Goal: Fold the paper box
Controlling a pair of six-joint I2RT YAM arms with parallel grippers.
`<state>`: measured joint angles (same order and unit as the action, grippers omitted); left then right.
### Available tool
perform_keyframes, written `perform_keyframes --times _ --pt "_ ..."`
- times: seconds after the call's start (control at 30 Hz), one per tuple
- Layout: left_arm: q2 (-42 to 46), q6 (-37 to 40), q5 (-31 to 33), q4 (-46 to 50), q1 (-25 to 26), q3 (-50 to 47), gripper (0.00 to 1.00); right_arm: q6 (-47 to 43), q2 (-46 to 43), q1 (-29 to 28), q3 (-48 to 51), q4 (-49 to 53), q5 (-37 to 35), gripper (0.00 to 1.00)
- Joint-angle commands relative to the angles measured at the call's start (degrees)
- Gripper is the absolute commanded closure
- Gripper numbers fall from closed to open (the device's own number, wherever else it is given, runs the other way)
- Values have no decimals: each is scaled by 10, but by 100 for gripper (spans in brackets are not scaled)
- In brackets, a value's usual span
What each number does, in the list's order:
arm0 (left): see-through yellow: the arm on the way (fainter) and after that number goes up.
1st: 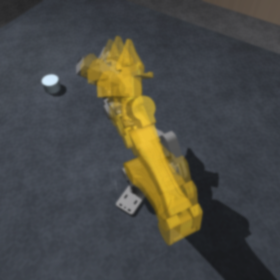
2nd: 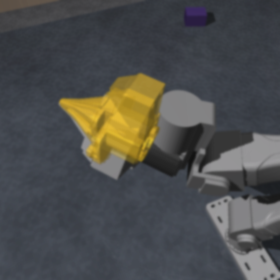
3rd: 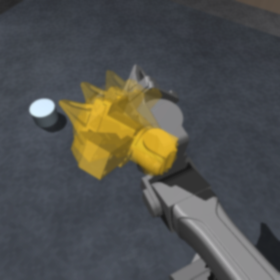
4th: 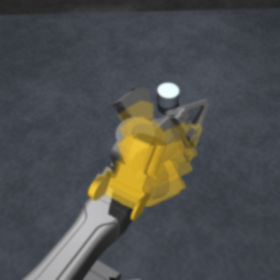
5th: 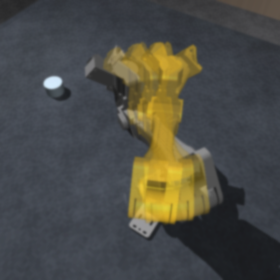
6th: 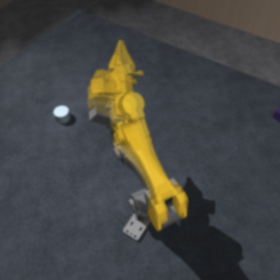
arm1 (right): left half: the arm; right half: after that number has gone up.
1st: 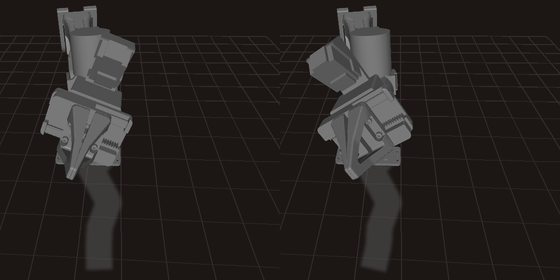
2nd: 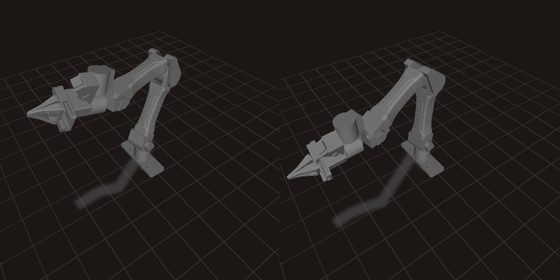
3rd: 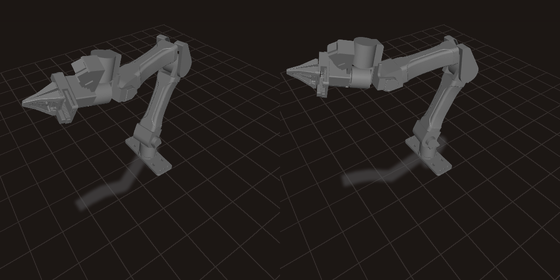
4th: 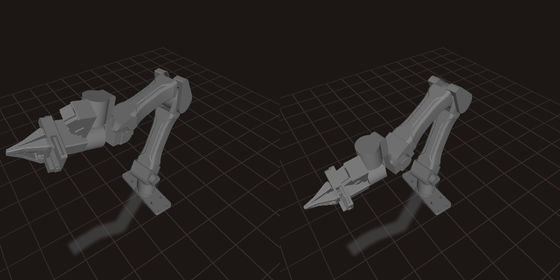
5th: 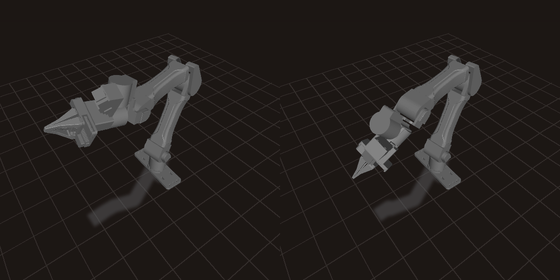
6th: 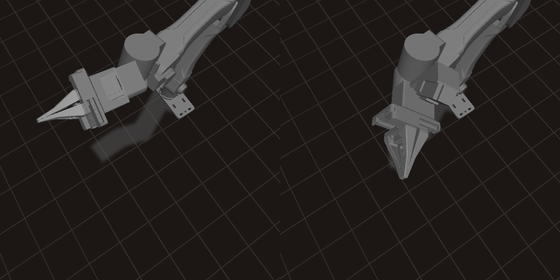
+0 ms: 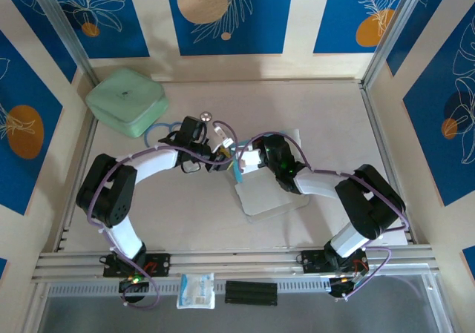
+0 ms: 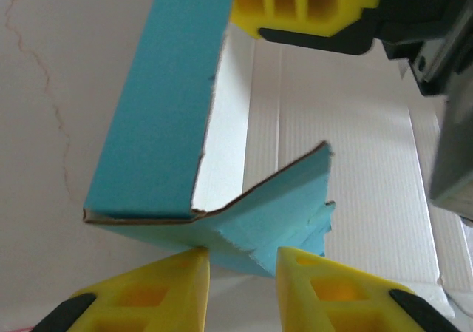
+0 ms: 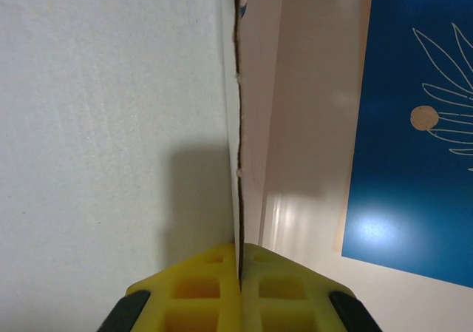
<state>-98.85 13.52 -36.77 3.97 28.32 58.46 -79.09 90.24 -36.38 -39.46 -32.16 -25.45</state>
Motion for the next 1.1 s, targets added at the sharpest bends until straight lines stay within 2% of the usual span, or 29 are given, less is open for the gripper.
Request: perform_keyframes --times 0.0,0.2,0.37,0.47,0.67,0.77,1.07 --pt "4 -79 1 -75 11 -23 68 1 -16 -15 12 -41 14 97" --pt "-8 -141 9 -142 24 -39 67 -31 -19 -19 22 -83 3 97" --pt "-23 -166 57 -155 29 -43 68 -32 -36 -19 21 -82 2 97" --pt "-26 -175 72 -165 35 -50 65 -29 -43 -19 21 -75 1 97" --pt "-26 -208 145 -214 57 -81 63 -18 -46 -20 26 -72 -5 97" --pt "-27 -210 187 -222 67 -90 67 -17 -43 -22 31 -80 -10 97" --pt "-20 -209 264 -251 73 -107 69 -19 -38 -27 84 -113 -28 97"
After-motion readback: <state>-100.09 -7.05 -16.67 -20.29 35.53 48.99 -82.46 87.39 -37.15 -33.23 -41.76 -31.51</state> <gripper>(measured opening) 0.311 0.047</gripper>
